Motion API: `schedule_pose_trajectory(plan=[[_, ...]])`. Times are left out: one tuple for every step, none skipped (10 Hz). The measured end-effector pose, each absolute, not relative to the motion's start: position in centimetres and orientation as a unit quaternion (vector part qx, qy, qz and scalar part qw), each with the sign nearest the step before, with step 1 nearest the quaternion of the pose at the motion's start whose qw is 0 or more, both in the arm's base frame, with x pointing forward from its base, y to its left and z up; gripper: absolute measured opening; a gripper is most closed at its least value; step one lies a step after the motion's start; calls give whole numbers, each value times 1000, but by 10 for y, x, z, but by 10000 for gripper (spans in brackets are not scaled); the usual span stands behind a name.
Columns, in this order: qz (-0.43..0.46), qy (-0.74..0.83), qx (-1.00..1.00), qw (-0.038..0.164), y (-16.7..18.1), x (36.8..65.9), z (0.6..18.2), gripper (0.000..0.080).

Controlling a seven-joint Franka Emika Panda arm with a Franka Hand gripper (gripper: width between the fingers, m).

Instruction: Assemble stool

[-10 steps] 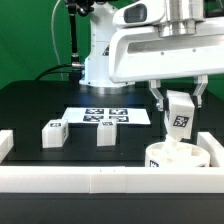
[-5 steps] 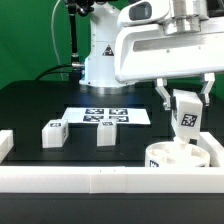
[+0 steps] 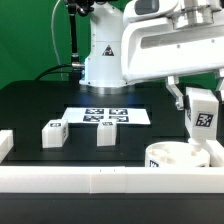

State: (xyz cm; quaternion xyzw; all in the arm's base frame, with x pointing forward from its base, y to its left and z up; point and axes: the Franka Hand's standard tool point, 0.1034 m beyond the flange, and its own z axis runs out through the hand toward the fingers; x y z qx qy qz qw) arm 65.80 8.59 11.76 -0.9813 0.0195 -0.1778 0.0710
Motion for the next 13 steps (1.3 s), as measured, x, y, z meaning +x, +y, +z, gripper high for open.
schedule_pose_trajectory(plan=[[-177,20,-981,71,86,658,117,327],[-177,20,-981,71,86,658,117,327],[-177,20,-981,71,86,658,117,327],[-177,7,-982,70,82,659,116,327],[-177,12,-981,76,78,664,117,327],[-179,17,-980,83,76,668,120,327],[-180,22,-979,88,75,670,121,327],[-179,22,-980,88,75,669,120,327],[-179,22,-980,88,75,669,120,327],[-179,22,-980,88,75,669,120,327],[-179,24,-979,89,77,667,118,327],[-178,24,-980,89,81,661,113,327],[-176,23,-980,88,83,657,107,327]])
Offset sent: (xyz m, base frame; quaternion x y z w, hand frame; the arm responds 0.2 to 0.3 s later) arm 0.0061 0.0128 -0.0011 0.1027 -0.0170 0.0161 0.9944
